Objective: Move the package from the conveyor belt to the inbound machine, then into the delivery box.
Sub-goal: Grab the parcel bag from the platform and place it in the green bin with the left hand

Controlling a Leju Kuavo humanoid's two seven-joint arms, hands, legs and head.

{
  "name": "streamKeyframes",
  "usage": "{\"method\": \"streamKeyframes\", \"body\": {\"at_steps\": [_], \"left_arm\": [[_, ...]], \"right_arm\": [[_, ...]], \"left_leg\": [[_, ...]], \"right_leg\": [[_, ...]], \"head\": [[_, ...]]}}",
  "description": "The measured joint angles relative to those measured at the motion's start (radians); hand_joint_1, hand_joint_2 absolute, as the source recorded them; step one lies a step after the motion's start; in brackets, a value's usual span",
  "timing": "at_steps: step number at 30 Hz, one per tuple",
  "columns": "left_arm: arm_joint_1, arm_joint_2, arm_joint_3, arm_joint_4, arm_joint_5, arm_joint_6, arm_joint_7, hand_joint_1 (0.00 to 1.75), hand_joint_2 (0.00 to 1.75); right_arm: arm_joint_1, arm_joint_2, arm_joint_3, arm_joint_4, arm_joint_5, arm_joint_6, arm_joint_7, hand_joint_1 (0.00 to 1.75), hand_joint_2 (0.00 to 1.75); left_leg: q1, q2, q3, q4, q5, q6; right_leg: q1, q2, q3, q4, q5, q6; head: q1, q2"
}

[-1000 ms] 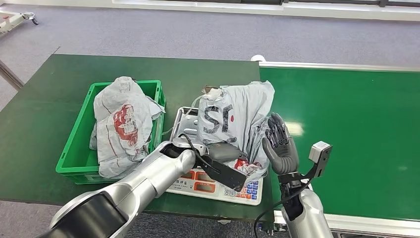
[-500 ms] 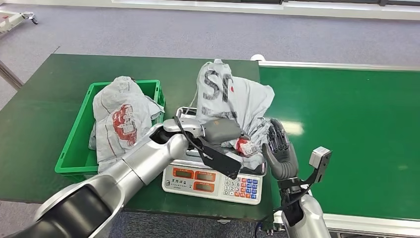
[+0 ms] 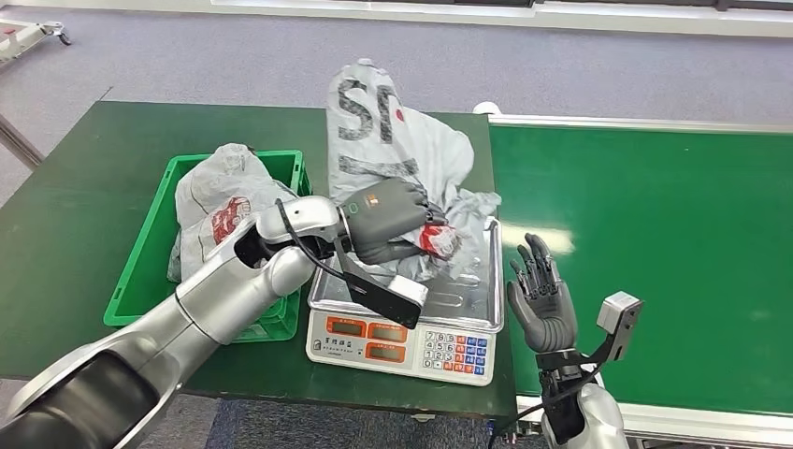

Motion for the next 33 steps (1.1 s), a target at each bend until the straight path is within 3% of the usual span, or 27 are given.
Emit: {"method": "streamKeyframes", "body": {"at_steps": [6,13,22,29,30,33], "left_arm": [[0.047,0.111,0.090,0.100,-0.182,0.234,0.052,1.75,1.75],[0.180,0.206,0.308,0.174,-0.299,0.372,0.070,1.75,1.75],[0.398,0.221,0.598,0.125,-0.349,0.413,0.078,1.75,1.75],[0.530,0.206,0.766,0.045,-0.275,0.361,0.024,1.73,1.75],[0.539,0.203,0.783,0.039,-0.271,0.351,0.022,1.64,1.75],[0.564,0.191,0.824,0.020,-0.259,0.329,0.018,0.40,1.75]], "right_arm": [[0.050,0.001,-0.028,-0.063,0.021,-0.005,0.007,0.00,1.75],[0.096,0.002,-0.051,-0.113,0.032,-0.007,0.003,0.00,1.75],[0.137,0.011,-0.056,-0.143,0.052,-0.013,-0.010,0.00,1.75],[0.141,0.015,-0.056,-0.143,0.062,-0.022,-0.013,0.00,1.75],[0.141,0.015,-0.056,-0.143,0.061,-0.022,-0.013,0.00,1.75],[0.141,0.017,-0.056,-0.143,0.061,-0.022,-0.013,0.00,1.75]], "left_leg": [[0.000,0.004,0.001,-0.001,0.000,0.000],[0.001,0.006,0.000,-0.002,-0.001,-0.002],[0.000,0.012,0.003,-0.002,-0.005,-0.004],[0.001,0.013,0.004,-0.002,-0.006,-0.005],[0.001,0.013,0.004,-0.002,-0.006,-0.005],[0.001,0.013,0.004,-0.003,-0.006,-0.005]], "right_leg": [[0.001,0.004,-0.001,0.000,0.000,0.000],[0.001,0.007,-0.002,0.001,-0.001,-0.002],[0.000,0.013,-0.002,0.000,-0.002,-0.002],[0.001,0.014,-0.002,0.000,-0.003,-0.004],[0.002,0.014,-0.002,0.000,-0.003,-0.004],[0.003,0.014,-0.002,0.001,-0.003,-0.004]], "head": [[0.000,0.000],[0.000,0.000],[0.000,0.000],[0.000,0.000],[0.000,0.000],[0.000,0.000]]}}
